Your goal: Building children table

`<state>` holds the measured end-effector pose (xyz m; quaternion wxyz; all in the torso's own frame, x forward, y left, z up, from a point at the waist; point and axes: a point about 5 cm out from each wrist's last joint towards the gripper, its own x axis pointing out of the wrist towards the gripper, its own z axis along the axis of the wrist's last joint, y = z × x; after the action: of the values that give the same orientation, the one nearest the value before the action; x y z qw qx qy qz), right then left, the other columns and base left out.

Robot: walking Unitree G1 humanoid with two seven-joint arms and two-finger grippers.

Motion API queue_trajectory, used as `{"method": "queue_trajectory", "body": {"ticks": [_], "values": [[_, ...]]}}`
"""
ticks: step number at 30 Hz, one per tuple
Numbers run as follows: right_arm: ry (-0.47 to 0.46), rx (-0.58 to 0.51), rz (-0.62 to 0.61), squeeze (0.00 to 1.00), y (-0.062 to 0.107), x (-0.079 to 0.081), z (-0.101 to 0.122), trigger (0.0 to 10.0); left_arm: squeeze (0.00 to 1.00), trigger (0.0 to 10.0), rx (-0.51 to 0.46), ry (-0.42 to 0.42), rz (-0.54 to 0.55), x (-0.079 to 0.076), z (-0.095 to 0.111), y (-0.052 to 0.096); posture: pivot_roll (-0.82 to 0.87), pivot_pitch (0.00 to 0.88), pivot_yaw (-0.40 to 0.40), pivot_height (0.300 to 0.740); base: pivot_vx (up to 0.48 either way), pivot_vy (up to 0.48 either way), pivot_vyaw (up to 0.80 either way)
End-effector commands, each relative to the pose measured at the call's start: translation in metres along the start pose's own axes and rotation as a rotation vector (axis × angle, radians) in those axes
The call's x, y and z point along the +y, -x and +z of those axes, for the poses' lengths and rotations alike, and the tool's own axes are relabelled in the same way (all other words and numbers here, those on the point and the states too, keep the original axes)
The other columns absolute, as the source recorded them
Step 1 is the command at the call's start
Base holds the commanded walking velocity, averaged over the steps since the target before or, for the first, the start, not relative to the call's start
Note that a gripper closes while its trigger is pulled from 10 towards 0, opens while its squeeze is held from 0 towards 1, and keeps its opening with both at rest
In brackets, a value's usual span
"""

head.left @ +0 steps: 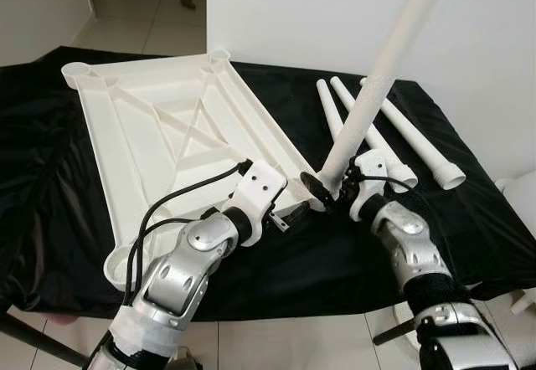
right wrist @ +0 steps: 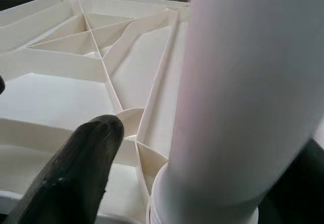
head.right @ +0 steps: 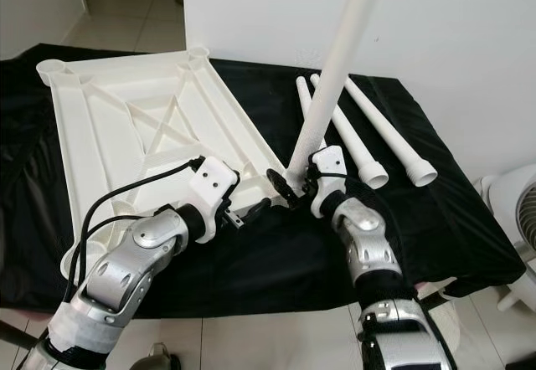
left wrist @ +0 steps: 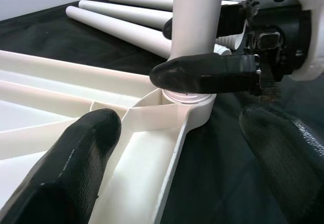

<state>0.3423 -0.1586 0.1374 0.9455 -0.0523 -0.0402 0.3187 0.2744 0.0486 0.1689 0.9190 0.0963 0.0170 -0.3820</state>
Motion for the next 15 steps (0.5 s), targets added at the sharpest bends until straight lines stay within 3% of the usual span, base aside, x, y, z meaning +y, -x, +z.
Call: {"method": "queue_trajectory", "body": {"ticks": [1,2,11,15], "values": [[0.009,0.026,0.025,0.0,0.002,-0.002,-0.005,4.2,0.0,10.0,0.006,-0.002,-0.016,-0.003,-0.001,-0.001,0.08,0.0,-0.09,0.74,0.0,0.0,0.0],[0.018,0.041,0.021,0.0,0.002,-0.004,-0.007,0.0,0.0,10.0,0.006,-0.001,-0.016,-0.003,-0.001,0.0,0.08,0.0,-0.09,0.74,0.0,0.0,0.0],[0.03,0.069,0.002,0.0,0.002,-0.009,-0.013,0.0,0.0,10.0,0.015,0.003,-0.013,-0.003,-0.003,0.003,0.09,0.002,-0.093,0.74,0.0,0.0,0.0],[0.021,0.091,-0.049,0.0,0.003,-0.002,-0.021,0.0,0.0,10.0,0.015,0.008,-0.003,-0.002,-0.003,0.004,0.09,0.014,-0.102,0.74,0.0,0.0,0.0]]}}
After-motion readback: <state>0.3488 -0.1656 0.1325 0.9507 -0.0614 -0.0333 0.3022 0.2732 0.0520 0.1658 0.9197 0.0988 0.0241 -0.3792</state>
